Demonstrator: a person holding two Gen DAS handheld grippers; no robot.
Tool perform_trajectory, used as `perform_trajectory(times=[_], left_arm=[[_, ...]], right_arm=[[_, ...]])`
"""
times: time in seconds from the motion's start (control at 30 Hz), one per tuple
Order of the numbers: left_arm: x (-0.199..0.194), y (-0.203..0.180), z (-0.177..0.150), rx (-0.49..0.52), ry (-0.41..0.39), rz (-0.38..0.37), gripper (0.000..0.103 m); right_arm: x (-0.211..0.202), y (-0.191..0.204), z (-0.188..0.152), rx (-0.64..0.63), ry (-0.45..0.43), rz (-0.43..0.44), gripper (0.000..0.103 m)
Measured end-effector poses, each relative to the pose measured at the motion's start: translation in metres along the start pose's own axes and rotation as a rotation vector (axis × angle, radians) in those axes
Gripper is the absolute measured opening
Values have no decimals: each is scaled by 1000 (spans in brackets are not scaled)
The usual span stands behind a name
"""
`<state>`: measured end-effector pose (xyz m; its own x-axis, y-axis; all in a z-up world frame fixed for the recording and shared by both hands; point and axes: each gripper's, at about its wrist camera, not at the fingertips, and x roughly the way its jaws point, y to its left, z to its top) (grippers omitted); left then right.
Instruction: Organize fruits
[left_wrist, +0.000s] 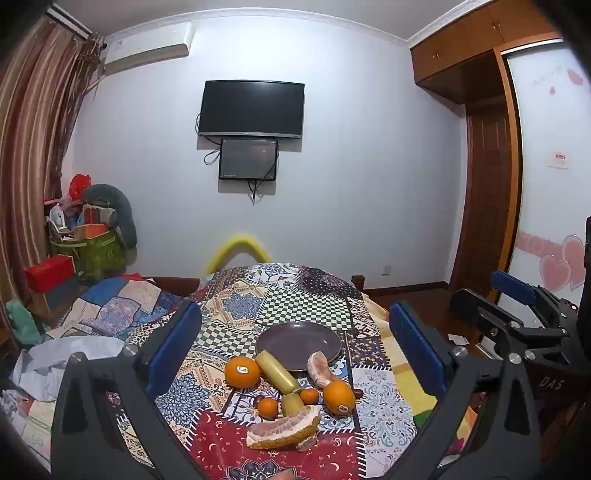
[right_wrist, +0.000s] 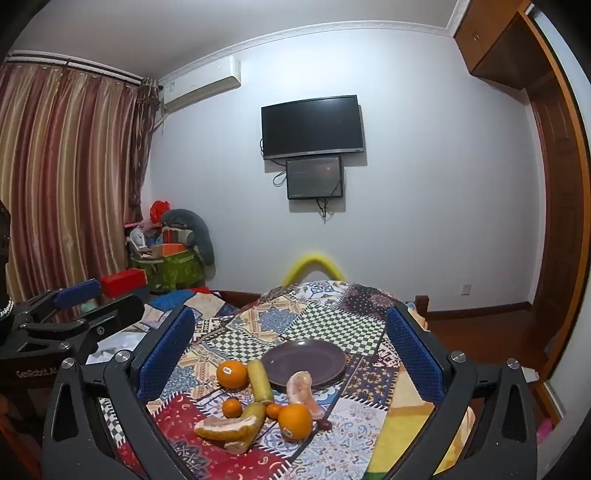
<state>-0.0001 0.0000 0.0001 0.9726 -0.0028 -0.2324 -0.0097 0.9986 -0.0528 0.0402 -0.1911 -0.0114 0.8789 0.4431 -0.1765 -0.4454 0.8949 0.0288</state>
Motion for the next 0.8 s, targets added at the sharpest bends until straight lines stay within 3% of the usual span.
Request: perform_trajectory(times=[0.5, 0.8], left_arm=[[1, 15, 4, -27, 10, -17, 103], [0, 4, 0, -11, -4, -17, 103]], right_arm=[[0, 0, 2, -4, -9, 2, 103], [0, -2, -4, 2, -10, 7, 103]])
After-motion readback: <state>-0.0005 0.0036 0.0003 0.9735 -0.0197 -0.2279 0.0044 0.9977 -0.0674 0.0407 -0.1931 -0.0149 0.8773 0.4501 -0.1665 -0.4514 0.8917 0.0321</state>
